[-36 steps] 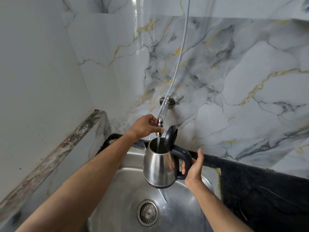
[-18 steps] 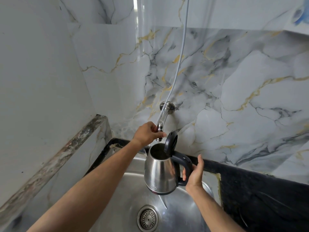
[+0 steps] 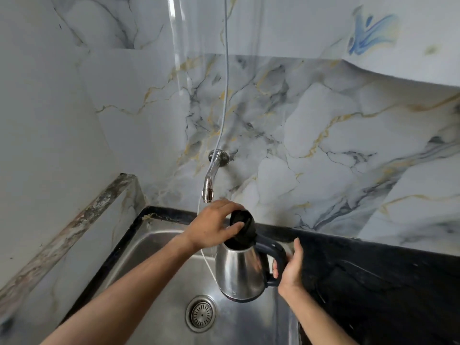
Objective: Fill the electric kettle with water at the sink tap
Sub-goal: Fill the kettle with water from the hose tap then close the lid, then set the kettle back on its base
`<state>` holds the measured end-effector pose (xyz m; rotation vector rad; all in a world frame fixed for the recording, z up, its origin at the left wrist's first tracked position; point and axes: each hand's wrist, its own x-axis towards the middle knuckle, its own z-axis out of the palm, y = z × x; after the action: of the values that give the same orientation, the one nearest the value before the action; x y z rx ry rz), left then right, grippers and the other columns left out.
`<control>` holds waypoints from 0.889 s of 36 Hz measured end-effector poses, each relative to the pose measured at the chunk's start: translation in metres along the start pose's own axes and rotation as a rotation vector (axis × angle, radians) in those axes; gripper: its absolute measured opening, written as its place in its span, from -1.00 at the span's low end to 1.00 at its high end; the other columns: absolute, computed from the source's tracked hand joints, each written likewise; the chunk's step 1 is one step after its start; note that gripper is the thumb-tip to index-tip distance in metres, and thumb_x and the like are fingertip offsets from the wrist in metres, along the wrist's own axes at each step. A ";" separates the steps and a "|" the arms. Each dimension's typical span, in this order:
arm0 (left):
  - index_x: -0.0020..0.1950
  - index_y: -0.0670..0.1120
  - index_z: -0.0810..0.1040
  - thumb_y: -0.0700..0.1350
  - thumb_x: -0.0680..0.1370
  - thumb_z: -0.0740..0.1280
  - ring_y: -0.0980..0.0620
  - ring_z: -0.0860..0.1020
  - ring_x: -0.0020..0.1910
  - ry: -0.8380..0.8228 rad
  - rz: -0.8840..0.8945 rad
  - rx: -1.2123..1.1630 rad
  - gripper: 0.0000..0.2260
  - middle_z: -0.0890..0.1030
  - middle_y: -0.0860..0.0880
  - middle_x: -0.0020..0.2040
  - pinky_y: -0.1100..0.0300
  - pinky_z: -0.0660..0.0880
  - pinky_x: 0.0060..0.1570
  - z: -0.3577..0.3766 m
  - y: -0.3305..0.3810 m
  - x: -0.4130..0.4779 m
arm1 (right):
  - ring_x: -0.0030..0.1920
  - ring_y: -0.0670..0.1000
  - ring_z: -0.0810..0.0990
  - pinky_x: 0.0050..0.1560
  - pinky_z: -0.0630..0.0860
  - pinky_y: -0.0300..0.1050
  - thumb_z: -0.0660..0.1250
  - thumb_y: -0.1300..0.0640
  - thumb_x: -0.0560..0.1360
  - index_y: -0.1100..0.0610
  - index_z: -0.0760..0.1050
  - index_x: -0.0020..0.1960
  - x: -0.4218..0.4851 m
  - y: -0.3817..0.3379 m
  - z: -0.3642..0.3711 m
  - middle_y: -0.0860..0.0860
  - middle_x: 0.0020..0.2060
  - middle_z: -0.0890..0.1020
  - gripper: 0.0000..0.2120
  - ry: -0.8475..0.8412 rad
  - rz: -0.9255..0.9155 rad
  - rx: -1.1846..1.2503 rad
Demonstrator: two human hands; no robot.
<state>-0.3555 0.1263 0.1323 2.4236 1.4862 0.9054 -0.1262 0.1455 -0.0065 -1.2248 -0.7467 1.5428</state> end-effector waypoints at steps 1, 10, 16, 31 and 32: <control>0.28 -0.12 0.56 -0.03 0.56 0.38 -0.06 0.56 0.19 0.007 -0.049 -0.021 -0.68 0.66 -0.08 0.17 0.07 0.43 0.25 0.005 -0.001 -0.005 | -0.66 0.02 0.20 -0.55 0.01 -0.10 0.15 -0.54 0.29 0.16 0.30 -0.54 -0.003 -0.004 -0.003 0.08 -0.68 0.30 -0.26 -0.002 -0.004 0.008; 0.32 -0.07 0.59 -0.06 0.64 0.23 -0.07 0.41 0.44 -0.050 -0.224 -0.123 -0.71 0.55 -0.14 0.38 0.11 0.21 0.48 0.059 0.055 -0.021 | -0.69 -0.01 0.21 -0.61 0.08 -0.15 0.05 -0.41 0.45 0.15 0.29 -0.60 -0.040 -0.053 -0.057 0.06 -0.70 0.31 -0.28 0.016 -0.070 0.059; 0.34 -0.07 0.58 -0.06 0.57 0.22 -0.21 0.20 0.55 -0.066 -0.181 -0.077 -0.63 0.34 -0.15 0.53 -0.25 0.17 0.46 0.077 0.118 -0.011 | -0.67 0.00 0.19 -0.60 0.06 -0.13 0.10 -0.45 0.42 0.15 0.30 -0.58 -0.056 -0.076 -0.106 0.05 -0.69 0.30 -0.28 0.066 -0.092 0.049; 0.34 0.28 0.46 0.13 0.66 0.16 0.04 0.26 0.53 0.085 -0.500 -0.719 -0.73 0.32 0.17 0.51 0.02 0.22 0.47 0.138 0.259 0.010 | -0.66 0.03 0.19 -0.60 0.08 -0.12 0.15 -0.56 0.27 0.14 0.34 -0.57 -0.084 -0.130 -0.267 0.07 -0.68 0.33 -0.25 0.083 -0.153 0.101; 0.38 0.25 0.43 0.28 0.60 0.12 0.00 0.31 0.50 0.065 -0.636 -0.860 -0.62 0.36 0.12 0.49 -0.06 0.27 0.43 0.145 0.263 0.009 | -0.66 0.03 0.20 -0.61 0.09 -0.13 0.16 -0.56 0.27 0.14 0.34 -0.57 -0.085 -0.132 -0.277 0.07 -0.67 0.34 -0.26 0.082 -0.150 0.111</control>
<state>-0.0712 0.0286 0.1323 1.2320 1.3464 1.1355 0.1788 0.0782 0.0567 -1.1178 -0.6750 1.3843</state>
